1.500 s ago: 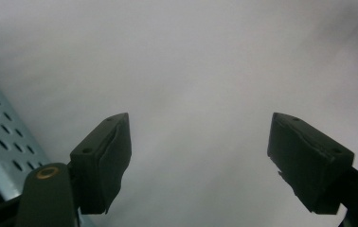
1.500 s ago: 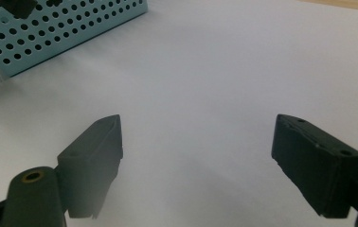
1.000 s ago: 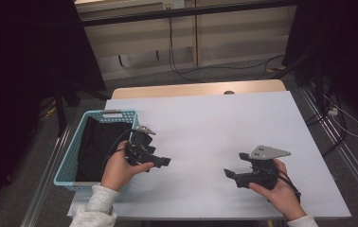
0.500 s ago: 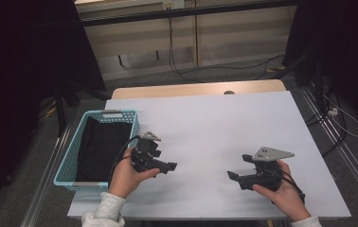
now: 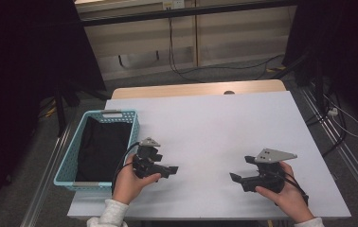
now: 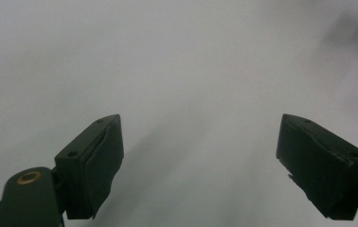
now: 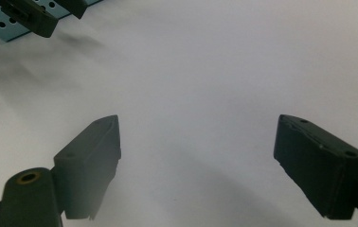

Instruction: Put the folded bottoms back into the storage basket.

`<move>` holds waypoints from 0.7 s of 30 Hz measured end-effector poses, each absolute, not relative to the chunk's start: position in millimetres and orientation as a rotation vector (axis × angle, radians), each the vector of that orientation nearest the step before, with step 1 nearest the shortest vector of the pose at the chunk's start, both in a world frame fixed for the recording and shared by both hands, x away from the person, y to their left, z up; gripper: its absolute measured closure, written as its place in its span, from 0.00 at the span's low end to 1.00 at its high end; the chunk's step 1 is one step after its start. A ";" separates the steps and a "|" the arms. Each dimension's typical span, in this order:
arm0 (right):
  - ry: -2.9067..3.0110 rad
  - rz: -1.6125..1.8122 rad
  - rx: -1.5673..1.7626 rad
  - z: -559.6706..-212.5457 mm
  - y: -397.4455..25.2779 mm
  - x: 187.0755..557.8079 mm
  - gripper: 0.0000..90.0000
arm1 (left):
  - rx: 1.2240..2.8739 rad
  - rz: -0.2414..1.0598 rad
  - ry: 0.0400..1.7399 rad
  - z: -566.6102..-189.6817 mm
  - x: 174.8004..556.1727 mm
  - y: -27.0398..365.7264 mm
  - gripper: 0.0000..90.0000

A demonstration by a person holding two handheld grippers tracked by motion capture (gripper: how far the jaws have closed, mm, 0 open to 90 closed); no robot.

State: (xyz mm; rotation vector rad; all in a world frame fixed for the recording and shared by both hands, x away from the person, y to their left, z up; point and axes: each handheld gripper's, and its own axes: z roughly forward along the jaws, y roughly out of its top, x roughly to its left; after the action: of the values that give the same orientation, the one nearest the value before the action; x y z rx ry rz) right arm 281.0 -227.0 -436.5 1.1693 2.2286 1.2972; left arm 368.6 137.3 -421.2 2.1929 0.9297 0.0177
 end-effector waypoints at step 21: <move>2.237 1.242 1.196 -444.6 -248.1 271.5 0.16 | 2.136 0.057 0.922 -428.8 363.4 146.3 0.15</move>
State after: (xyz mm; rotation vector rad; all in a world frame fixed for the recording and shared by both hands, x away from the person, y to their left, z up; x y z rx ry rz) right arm 271.5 -248.1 -444.6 1.1960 2.2367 1.2421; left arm 363.4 146.3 -428.8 2.1362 0.9222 0.0572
